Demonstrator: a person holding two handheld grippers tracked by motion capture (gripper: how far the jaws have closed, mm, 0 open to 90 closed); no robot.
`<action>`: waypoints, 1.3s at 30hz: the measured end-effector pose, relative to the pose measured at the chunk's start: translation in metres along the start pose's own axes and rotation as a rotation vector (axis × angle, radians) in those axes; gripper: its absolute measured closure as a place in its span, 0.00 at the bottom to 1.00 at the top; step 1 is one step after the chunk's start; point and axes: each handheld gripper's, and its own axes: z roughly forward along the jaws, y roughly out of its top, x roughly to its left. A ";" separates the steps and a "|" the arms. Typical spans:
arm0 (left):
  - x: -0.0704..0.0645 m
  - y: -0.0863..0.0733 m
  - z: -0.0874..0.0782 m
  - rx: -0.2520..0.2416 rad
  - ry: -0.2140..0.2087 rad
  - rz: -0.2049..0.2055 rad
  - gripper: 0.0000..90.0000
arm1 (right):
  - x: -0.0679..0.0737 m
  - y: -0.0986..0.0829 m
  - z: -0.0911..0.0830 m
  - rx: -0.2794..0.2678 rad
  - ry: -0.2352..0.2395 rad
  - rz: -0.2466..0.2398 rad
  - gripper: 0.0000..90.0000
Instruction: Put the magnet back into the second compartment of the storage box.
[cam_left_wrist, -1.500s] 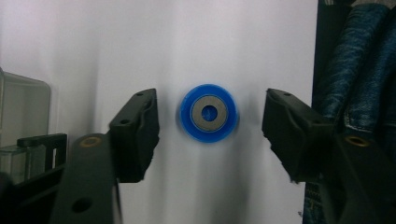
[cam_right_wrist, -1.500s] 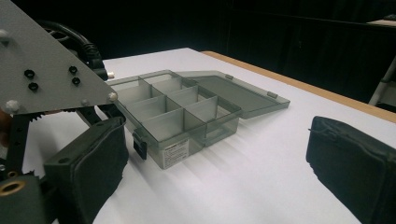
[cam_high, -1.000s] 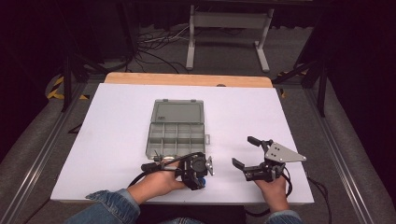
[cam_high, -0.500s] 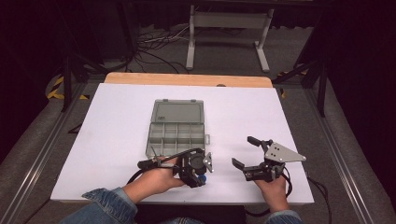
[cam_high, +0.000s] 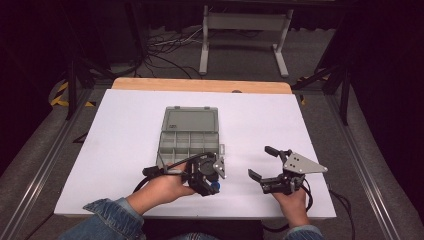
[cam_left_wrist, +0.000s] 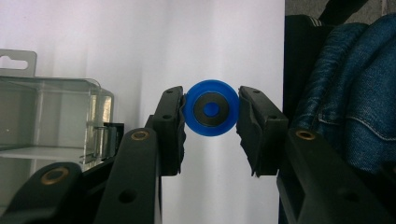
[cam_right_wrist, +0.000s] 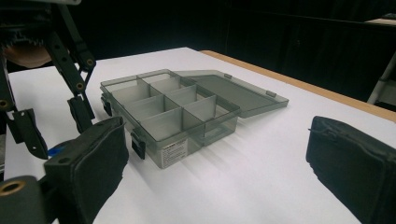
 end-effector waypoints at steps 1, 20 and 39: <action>-0.001 0.000 -0.001 -0.003 0.003 -0.009 0.70 | 0.000 0.000 0.000 -0.001 0.000 0.000 0.07; 0.017 -0.015 -0.042 -0.081 0.042 -0.067 0.70 | 0.000 0.000 0.000 0.001 0.003 0.003 0.07; 0.049 -0.049 -0.073 -0.130 0.109 -0.183 0.70 | 0.000 0.000 0.001 0.003 0.002 0.001 0.07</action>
